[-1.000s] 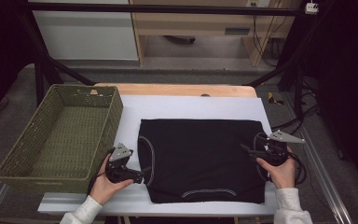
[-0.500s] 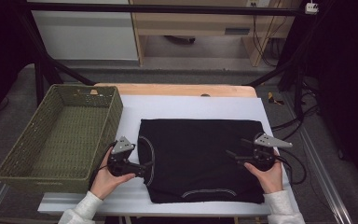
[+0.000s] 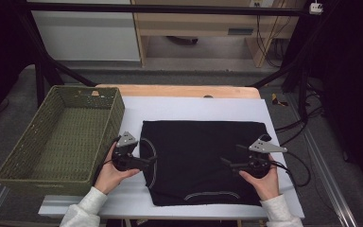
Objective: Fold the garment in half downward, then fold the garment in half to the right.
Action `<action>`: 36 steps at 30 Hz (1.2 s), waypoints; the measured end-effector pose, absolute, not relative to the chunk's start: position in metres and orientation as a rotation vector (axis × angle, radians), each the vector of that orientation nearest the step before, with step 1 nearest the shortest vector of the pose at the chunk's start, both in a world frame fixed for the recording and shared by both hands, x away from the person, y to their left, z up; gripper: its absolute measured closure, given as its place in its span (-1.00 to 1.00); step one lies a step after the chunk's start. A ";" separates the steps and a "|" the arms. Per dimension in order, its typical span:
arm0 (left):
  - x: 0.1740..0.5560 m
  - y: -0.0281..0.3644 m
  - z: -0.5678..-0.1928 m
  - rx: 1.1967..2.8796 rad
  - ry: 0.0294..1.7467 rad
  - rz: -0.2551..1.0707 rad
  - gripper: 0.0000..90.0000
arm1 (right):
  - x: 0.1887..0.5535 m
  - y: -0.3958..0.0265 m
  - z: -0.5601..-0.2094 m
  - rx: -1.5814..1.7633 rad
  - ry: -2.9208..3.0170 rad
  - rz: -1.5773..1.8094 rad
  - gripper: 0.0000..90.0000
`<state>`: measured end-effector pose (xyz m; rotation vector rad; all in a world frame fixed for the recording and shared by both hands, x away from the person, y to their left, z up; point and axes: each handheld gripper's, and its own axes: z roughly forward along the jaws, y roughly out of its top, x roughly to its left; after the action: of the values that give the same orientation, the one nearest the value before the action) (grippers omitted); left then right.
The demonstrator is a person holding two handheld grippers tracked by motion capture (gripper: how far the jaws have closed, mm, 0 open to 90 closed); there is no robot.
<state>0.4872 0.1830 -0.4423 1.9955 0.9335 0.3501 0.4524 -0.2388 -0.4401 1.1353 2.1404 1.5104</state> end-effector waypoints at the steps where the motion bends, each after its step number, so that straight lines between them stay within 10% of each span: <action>1: 0.489 0.182 -0.442 1.996 0.934 0.351 -1.00 | 0.452 -0.238 -0.440 1.136 2.141 1.513 -0.78; 24: 0.541 0.185 -0.443 1.949 1.095 0.447 -1.00 | 0.450 -0.228 -0.448 1.145 2.181 1.500 -0.80; 36: 0.576 0.191 -0.453 1.943 1.191 0.509 -0.67 | 0.449 -0.226 -0.449 1.141 2.200 1.502 -0.81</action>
<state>0.5762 0.1914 -0.4528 1.9426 1.1913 0.5088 0.4491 -0.2257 -0.4490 1.1413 2.1998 1.5020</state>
